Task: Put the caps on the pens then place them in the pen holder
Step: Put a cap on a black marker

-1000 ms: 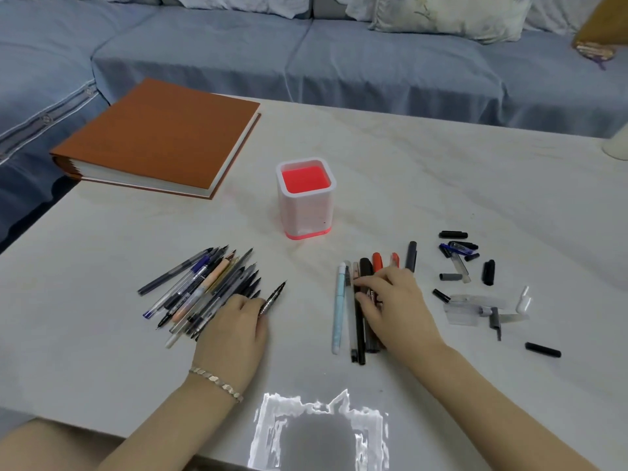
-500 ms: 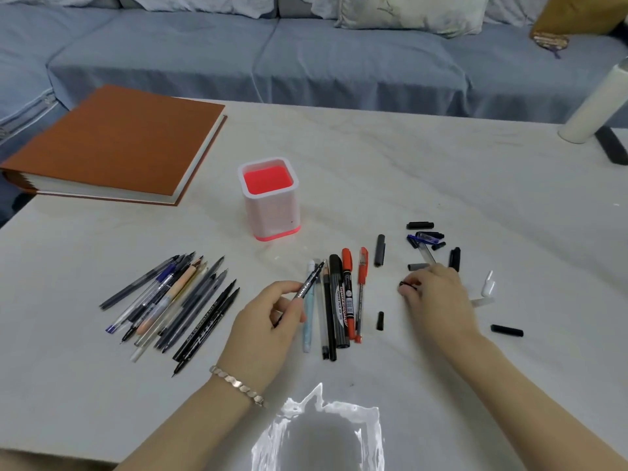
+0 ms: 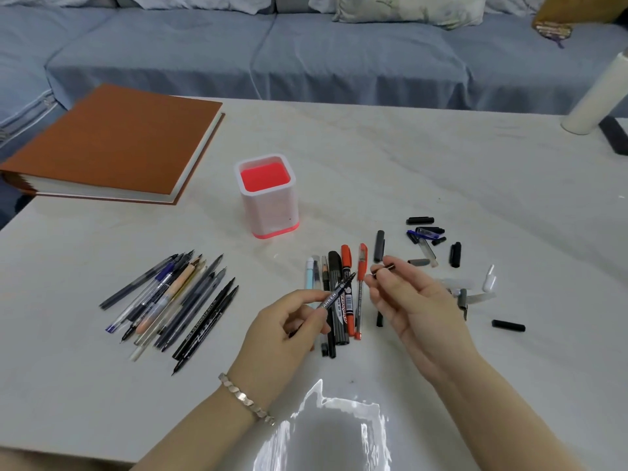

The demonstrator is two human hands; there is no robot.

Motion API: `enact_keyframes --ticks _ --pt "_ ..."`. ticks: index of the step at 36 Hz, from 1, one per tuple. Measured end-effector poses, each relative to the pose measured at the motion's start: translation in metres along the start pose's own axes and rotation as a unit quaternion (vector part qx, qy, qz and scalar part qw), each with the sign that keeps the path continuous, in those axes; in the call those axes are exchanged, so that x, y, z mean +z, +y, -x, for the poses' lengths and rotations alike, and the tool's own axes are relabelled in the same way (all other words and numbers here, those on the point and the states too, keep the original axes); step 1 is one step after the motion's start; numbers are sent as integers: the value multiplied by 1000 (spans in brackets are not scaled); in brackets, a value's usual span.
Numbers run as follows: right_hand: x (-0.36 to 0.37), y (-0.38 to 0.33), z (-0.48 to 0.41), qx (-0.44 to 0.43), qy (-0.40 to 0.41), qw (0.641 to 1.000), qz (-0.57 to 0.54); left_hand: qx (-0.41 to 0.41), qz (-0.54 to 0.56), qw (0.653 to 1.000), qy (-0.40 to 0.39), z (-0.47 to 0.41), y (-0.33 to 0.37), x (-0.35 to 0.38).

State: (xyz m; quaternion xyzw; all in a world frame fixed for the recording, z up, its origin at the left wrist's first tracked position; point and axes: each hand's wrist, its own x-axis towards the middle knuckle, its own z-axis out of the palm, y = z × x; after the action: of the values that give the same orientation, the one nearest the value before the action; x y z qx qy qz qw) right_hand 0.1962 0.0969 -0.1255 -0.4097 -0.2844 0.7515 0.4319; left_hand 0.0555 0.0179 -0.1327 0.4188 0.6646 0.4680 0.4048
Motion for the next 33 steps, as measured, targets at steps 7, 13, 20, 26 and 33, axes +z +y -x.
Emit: enact_keyframes --ticks 7,13,20,26,33 --pt "6 -1 3 -25 2 1000 16 12 3 1000 -7 6 5 1" --pt "5 2 4 -29 -15 997 65 20 -16 1000 -15 8 7 1" --pt "1 11 6 -8 -32 995 92 33 -53 998 -24 7 7 1" --pt "-1 13 7 -22 -51 992 114 33 -36 999 -21 8 8 4" --pt "-2 11 6 -39 -61 990 124 30 -9 999 -31 6 13 4"
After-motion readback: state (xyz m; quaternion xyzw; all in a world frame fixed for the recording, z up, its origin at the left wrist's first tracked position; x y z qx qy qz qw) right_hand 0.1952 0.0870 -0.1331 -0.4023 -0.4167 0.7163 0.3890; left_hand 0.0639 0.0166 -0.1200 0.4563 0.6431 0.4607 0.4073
